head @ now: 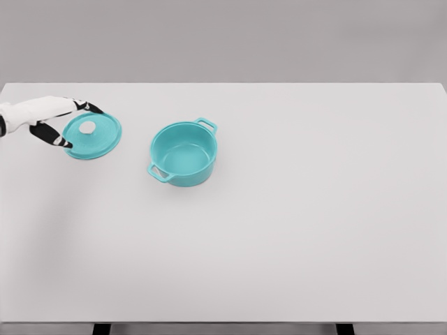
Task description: Cover the pot with left arm
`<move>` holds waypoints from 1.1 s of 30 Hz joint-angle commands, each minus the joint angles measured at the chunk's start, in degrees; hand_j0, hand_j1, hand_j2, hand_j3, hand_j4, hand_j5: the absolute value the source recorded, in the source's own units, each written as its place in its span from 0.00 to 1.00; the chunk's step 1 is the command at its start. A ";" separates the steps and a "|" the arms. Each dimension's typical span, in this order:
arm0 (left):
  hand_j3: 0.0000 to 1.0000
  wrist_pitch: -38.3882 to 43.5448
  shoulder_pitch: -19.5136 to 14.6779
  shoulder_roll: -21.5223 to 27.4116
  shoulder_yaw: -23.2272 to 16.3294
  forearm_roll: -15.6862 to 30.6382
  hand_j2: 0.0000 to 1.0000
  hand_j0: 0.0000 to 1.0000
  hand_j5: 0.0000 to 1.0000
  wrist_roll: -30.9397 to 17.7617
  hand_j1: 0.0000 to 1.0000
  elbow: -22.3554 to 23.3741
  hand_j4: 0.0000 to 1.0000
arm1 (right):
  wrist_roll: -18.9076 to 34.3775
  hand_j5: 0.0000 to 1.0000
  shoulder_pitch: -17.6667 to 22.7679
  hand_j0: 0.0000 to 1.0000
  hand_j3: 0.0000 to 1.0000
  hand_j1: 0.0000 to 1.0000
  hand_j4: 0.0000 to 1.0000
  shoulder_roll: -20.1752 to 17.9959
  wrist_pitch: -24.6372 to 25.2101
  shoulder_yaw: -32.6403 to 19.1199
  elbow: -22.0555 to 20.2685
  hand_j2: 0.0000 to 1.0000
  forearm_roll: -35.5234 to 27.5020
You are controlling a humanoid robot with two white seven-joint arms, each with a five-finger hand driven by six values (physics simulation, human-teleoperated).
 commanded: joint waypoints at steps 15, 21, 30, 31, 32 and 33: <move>0.82 0.15 -0.44 -2.40 2.47 -7.75 0.82 0.82 0.82 0.02 0.82 -2.43 0.82 | 0.01 1.00 -0.09 1.00 1.00 1.00 1.00 0.00 0.00 0.00 0.04 1.00 0.00; 0.82 0.15 -0.44 -3.98 5.37 -13.11 0.82 0.82 0.82 0.02 0.82 -2.43 0.82 | 0.01 1.00 0.00 1.00 1.00 1.00 1.00 0.00 0.00 0.00 -0.05 1.00 0.00; 0.82 0.15 -0.35 -4.68 5.37 -14.52 0.82 0.82 0.82 0.02 0.82 -1.99 0.82 | 0.01 1.00 0.00 1.00 1.00 1.00 1.00 0.00 0.00 0.00 0.04 1.00 0.00; 0.82 0.15 -0.26 -4.68 5.37 -14.96 0.82 0.82 0.82 0.02 0.82 -1.91 0.82 | 0.01 1.00 0.00 1.00 1.00 1.00 1.00 0.00 0.00 0.00 0.04 1.00 0.00; 0.82 0.15 -0.26 -4.77 5.37 -15.49 0.82 0.82 0.82 0.02 0.82 -1.82 0.82 | 0.01 1.00 0.00 1.00 1.00 1.00 1.00 0.00 0.00 0.00 -0.05 1.00 0.00; 0.81 0.15 -0.26 -4.77 5.37 -16.02 0.81 0.81 0.81 0.02 0.81 -1.64 0.81 | 0.01 1.00 -0.09 1.00 1.00 1.00 1.00 0.00 0.00 0.00 0.04 1.00 0.00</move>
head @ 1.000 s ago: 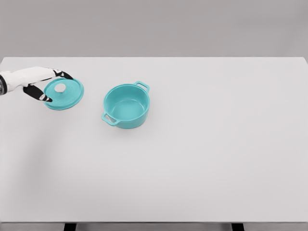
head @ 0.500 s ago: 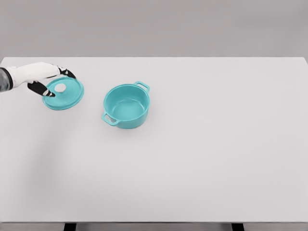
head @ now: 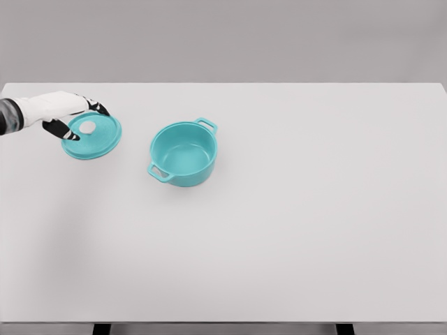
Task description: Cover the pot with left arm
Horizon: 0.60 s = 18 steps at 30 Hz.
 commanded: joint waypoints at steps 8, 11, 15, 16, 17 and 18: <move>0.81 0.16 -0.09 -1.06 0.24 -0.58 0.81 0.81 0.81 0.03 0.81 0.73 0.81 | 0.01 1.00 0.00 1.00 1.00 1.00 1.00 0.00 0.00 0.00 0.05 1.00 0.00; 0.81 0.16 -0.26 -1.06 0.15 -0.67 0.81 0.81 0.81 0.03 0.81 2.84 0.81 | 0.01 1.00 0.00 1.00 1.00 1.00 1.00 0.00 0.00 0.00 0.05 1.00 0.00; 0.81 0.16 -1.05 -1.06 0.06 -0.58 0.81 0.81 0.81 0.03 0.81 4.51 0.81 | 0.01 1.00 0.00 1.00 1.00 1.00 1.00 0.00 0.00 0.00 0.05 1.00 0.00; 0.81 0.16 -1.05 -1.15 0.06 -0.67 0.81 0.81 0.81 0.03 0.81 4.60 0.81 | 0.01 1.00 -0.09 1.00 1.00 1.00 1.00 0.00 0.00 0.00 0.05 1.00 0.00; 0.81 0.16 -1.05 -1.41 0.06 -0.58 0.81 0.81 0.81 0.03 0.81 4.60 0.81 | 0.01 1.00 0.00 1.00 1.00 1.00 1.00 0.00 0.00 0.00 0.05 1.00 0.00; 0.81 0.16 -1.05 -1.50 0.06 -0.58 0.81 0.81 0.81 0.03 0.81 4.69 0.81 | 0.01 1.00 0.00 1.00 1.00 1.00 1.00 0.00 0.00 0.00 0.05 1.00 0.00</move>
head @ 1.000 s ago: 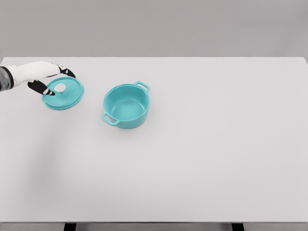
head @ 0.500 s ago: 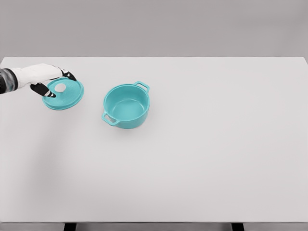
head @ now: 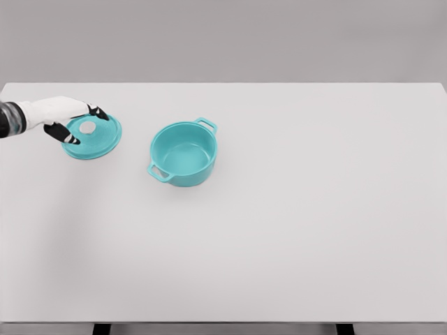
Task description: Cover the pot with left arm
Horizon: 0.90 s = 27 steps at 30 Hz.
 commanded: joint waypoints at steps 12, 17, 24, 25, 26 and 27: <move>0.75 0.16 -1.93 -1.48 -0.01 0.34 0.75 0.75 0.75 0.03 0.75 3.89 0.75 | 0.01 1.00 0.00 1.00 1.00 1.00 1.00 0.00 0.00 0.00 0.04 1.00 0.00; 0.75 0.16 -2.02 -2.01 -0.10 0.25 0.75 0.75 0.75 0.03 0.75 4.33 0.75 | 0.01 1.00 0.00 1.00 1.00 1.00 1.00 0.00 0.00 0.00 0.04 1.00 0.00; 0.75 0.16 -2.37 -2.01 -0.10 0.34 0.75 0.75 0.75 0.03 0.75 6.00 0.75 | 0.01 1.00 0.00 1.00 1.00 1.00 1.00 0.00 0.00 0.00 0.04 1.00 0.00; 0.75 0.16 -2.37 -2.01 -0.10 0.25 0.75 0.75 0.75 0.03 0.75 6.00 0.75 | 0.01 1.00 0.00 1.00 1.00 1.00 1.00 0.00 0.00 0.00 -0.05 1.00 0.00; 0.75 0.16 -2.37 -2.01 -0.10 0.34 0.75 0.75 0.75 0.03 0.75 6.09 0.75 | 0.01 1.00 0.00 1.00 1.00 1.00 1.00 0.00 0.00 0.00 0.04 1.00 0.00; 0.75 0.16 -2.37 -2.01 -0.10 0.34 0.75 0.75 0.75 0.03 0.75 6.27 0.75 | 0.01 1.00 0.00 1.00 1.00 1.00 1.00 0.00 0.00 0.00 0.04 1.00 0.00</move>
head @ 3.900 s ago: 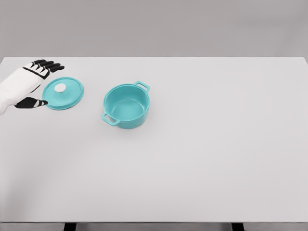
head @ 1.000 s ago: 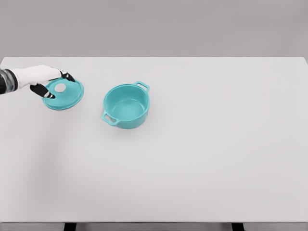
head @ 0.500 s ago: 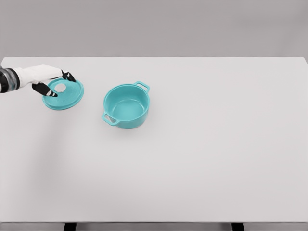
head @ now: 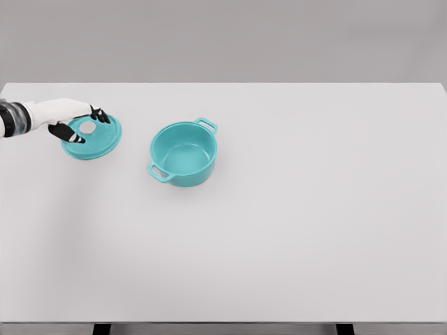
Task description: Cover the pot with left arm
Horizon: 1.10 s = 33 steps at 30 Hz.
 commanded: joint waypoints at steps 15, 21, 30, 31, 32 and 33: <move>0.65 0.16 0.00 0.02 0.11 0.37 0.65 0.65 0.65 0.02 0.65 0.97 0.65 | 0.01 1.00 -0.09 1.00 1.00 1.00 1.00 0.00 0.00 0.00 -0.05 1.00 0.00; 0.63 0.16 0.00 0.02 0.20 0.37 0.63 0.63 0.63 0.02 0.63 1.50 0.63 | 0.01 1.00 0.00 1.00 1.00 1.00 1.00 0.00 0.00 0.00 0.04 1.00 0.00; 0.55 0.16 0.00 0.11 0.29 0.45 0.55 0.55 0.55 0.02 0.55 0.79 0.55 | 0.01 1.00 0.00 1.00 1.00 1.00 1.00 0.00 0.00 0.00 -0.05 1.00 0.00; 0.55 0.16 0.00 0.11 0.29 0.45 0.55 0.55 0.55 0.02 0.55 0.70 0.55 | 0.01 1.00 0.00 1.00 1.00 1.00 1.00 0.00 0.00 0.00 -0.05 1.00 0.00; 0.52 0.16 0.00 0.11 0.29 0.54 0.52 0.52 0.52 0.02 0.52 0.62 0.52 | 0.01 1.00 0.00 1.00 1.00 1.00 1.00 0.00 0.00 0.00 0.04 1.00 0.00; 0.52 0.16 -0.09 0.11 0.29 0.54 0.52 0.52 0.52 0.02 0.52 0.62 0.52 | 0.01 1.00 0.00 1.00 1.00 1.00 1.00 0.00 0.00 0.00 -0.05 1.00 0.00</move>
